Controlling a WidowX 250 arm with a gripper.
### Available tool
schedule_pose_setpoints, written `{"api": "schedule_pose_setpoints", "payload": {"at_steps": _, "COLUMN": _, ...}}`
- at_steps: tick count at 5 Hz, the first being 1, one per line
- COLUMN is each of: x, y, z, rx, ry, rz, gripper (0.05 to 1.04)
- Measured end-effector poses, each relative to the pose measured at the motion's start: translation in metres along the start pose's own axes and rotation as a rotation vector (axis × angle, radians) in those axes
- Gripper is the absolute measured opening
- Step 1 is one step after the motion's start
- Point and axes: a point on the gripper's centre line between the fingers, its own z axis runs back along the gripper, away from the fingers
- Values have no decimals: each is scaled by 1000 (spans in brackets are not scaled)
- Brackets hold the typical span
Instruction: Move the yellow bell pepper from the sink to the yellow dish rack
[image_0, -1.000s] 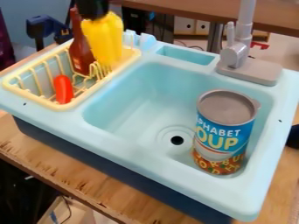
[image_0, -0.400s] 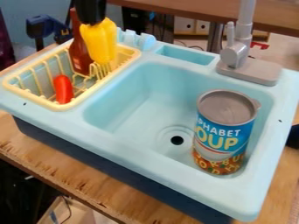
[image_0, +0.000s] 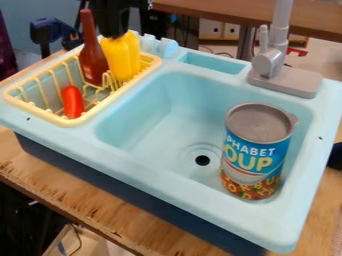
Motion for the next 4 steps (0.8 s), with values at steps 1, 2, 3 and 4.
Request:
{"api": "schedule_pose_setpoints", "payload": {"at_steps": 1, "x": 4, "y": 2, "z": -14, "rx": 2, "ry": 33, "rz": 24, "gripper": 108}}
{"api": "schedule_pose_setpoints", "payload": {"at_steps": 2, "x": 12, "y": 7, "z": -20, "rx": 29, "ry": 47, "rz": 53, "gripper": 108}}
{"api": "schedule_pose_setpoints", "payload": {"at_steps": 3, "x": 14, "y": 7, "z": -30, "rx": 34, "ry": 74, "rz": 77, "gripper": 108}}
{"api": "schedule_pose_setpoints", "payload": {"at_steps": 4, "x": 15, "y": 7, "z": -30, "rx": 27, "ry": 74, "rz": 81, "gripper": 133}}
